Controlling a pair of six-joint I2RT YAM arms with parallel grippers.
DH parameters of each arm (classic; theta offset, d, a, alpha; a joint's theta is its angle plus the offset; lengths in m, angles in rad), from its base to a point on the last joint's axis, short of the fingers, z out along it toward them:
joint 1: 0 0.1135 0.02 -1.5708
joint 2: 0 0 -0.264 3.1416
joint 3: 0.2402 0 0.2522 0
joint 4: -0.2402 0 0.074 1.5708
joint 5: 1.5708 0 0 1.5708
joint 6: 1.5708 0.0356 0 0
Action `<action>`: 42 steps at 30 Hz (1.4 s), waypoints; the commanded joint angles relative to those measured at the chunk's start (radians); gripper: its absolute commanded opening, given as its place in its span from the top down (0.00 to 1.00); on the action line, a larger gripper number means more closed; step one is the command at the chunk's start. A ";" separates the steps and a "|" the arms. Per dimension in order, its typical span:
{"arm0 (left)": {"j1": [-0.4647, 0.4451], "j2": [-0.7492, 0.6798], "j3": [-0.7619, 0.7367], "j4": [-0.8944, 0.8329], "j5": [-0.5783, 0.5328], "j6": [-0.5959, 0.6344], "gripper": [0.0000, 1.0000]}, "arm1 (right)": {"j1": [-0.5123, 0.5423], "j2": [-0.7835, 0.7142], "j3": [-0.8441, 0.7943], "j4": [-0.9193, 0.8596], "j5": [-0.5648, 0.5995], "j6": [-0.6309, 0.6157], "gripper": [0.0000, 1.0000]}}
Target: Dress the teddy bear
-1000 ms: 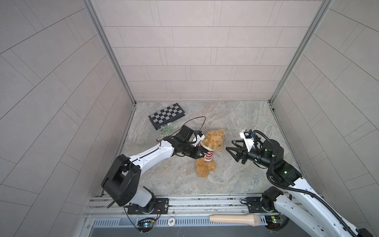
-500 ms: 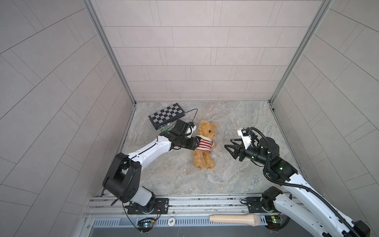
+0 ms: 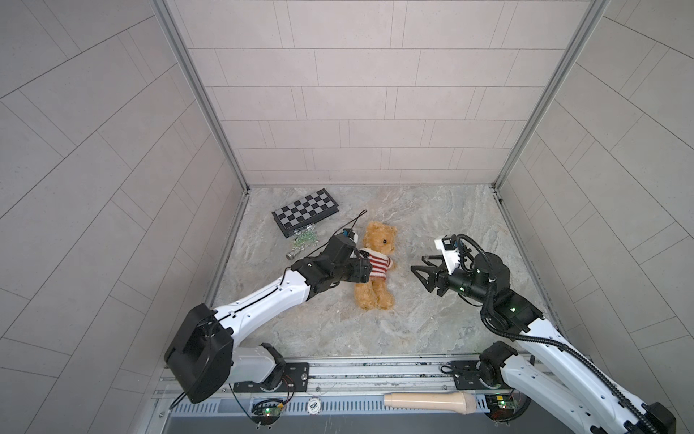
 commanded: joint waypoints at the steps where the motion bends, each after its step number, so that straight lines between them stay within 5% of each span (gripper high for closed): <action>1: -0.021 0.040 -0.002 0.081 -0.087 -0.100 0.20 | 0.004 -0.016 -0.011 0.029 0.009 0.006 0.37; 12: -0.023 0.198 0.035 0.150 -0.194 -0.136 0.27 | 0.005 -0.042 -0.016 -0.006 0.022 -0.003 0.37; 21: -0.016 0.202 -0.030 0.248 -0.179 -0.074 0.70 | 0.004 -0.034 -0.013 -0.033 0.078 0.000 0.38; 29: 0.077 0.105 -0.101 0.285 0.184 0.125 1.00 | 0.005 -0.041 -0.009 -0.023 0.056 -0.007 0.39; 35: 0.108 0.037 -0.088 0.160 0.549 0.296 1.00 | 0.004 -0.047 0.007 -0.039 0.065 -0.019 0.39; 42: 0.071 0.142 -0.059 0.182 0.679 0.273 1.00 | 0.005 0.052 0.033 -0.112 0.117 -0.024 0.39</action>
